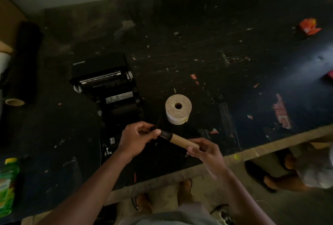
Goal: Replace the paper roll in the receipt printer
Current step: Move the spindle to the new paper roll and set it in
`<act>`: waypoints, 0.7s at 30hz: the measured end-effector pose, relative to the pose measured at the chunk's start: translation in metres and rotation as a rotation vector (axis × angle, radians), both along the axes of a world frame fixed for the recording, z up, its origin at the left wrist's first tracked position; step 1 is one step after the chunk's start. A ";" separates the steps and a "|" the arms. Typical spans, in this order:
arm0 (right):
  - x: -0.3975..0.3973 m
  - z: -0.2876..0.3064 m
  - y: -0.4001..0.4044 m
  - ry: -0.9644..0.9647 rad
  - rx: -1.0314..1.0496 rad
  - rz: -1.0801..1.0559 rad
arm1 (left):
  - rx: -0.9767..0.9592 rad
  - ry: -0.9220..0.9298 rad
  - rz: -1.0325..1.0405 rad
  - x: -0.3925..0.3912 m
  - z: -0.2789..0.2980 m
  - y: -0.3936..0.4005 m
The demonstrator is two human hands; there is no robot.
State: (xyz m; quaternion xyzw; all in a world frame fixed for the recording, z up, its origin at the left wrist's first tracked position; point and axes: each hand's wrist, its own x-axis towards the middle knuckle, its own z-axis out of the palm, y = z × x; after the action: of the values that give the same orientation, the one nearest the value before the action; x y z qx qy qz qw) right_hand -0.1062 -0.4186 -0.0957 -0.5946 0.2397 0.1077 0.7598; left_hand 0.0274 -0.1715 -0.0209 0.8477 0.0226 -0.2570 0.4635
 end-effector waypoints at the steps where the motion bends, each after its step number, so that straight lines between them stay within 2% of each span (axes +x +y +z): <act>1: -0.006 -0.002 -0.011 0.010 -0.019 -0.030 | 0.007 -0.005 0.010 0.007 0.003 0.001; 5: -0.025 -0.001 -0.048 0.045 -0.138 -0.127 | 0.077 -0.009 -0.047 0.032 0.014 0.001; 12: -0.023 0.000 -0.052 0.047 -0.270 -0.185 | 0.363 0.074 -0.443 0.030 0.002 -0.051; 15: -0.017 -0.005 -0.042 0.033 -0.298 -0.168 | 0.504 0.096 -0.507 0.031 -0.015 -0.072; 21: -0.005 -0.016 -0.015 0.034 -0.538 -0.080 | 0.725 0.119 -0.568 0.040 -0.036 -0.089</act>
State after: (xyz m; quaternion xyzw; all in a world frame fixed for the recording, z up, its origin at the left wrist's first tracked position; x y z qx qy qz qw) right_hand -0.1116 -0.4336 -0.1115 -0.7633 0.2959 0.0200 0.5739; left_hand 0.0676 -0.2603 -0.0567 0.9115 -0.0957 -0.3974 0.0463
